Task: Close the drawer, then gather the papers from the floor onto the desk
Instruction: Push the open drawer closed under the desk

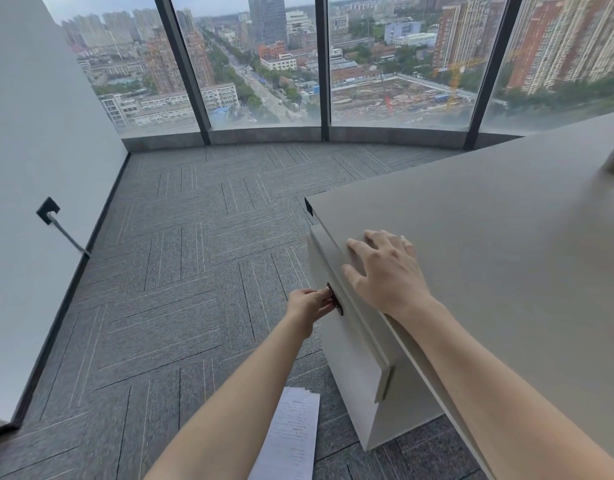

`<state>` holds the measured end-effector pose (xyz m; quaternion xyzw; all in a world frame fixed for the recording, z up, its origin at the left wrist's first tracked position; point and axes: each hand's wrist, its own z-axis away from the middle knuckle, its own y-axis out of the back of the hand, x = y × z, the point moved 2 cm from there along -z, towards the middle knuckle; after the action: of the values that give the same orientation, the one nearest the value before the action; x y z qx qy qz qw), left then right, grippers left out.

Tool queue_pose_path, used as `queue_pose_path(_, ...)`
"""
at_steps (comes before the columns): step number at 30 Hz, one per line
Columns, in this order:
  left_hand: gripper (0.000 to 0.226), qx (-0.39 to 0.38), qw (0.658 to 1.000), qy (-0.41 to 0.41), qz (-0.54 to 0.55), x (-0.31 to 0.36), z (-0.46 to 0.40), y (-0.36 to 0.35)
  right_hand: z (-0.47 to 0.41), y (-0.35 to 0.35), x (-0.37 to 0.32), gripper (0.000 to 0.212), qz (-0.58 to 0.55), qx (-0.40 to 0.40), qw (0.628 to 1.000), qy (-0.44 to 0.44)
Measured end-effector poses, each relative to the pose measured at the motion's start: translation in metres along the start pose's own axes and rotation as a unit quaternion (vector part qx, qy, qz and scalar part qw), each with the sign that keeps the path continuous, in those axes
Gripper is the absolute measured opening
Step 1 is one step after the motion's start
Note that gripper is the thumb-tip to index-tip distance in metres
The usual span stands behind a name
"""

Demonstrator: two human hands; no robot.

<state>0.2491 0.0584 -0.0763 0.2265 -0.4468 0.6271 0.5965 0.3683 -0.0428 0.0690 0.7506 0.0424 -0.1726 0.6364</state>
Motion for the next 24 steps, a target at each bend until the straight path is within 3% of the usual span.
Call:
queue_pose_path(7,0.01,-0.03,1.0,0.003,0.007,-0.003,-0.008,-0.003,0.0,-0.001,-0.007,0.044,0.01,0.013,1.0,-0.011)
queue_pose_path(17,0.032,0.0,0.999,0.007,-0.033,0.001,-0.007,-0.009,0.0,-0.002,-0.007,0.044,0.014,0.018,1.0,-0.016)
queue_pose_path(24,0.012,-0.003,0.997,0.051,-0.056,0.004,-0.012,-0.011,0.0,-0.001,-0.007,0.044,0.01,0.017,1.0,-0.013)
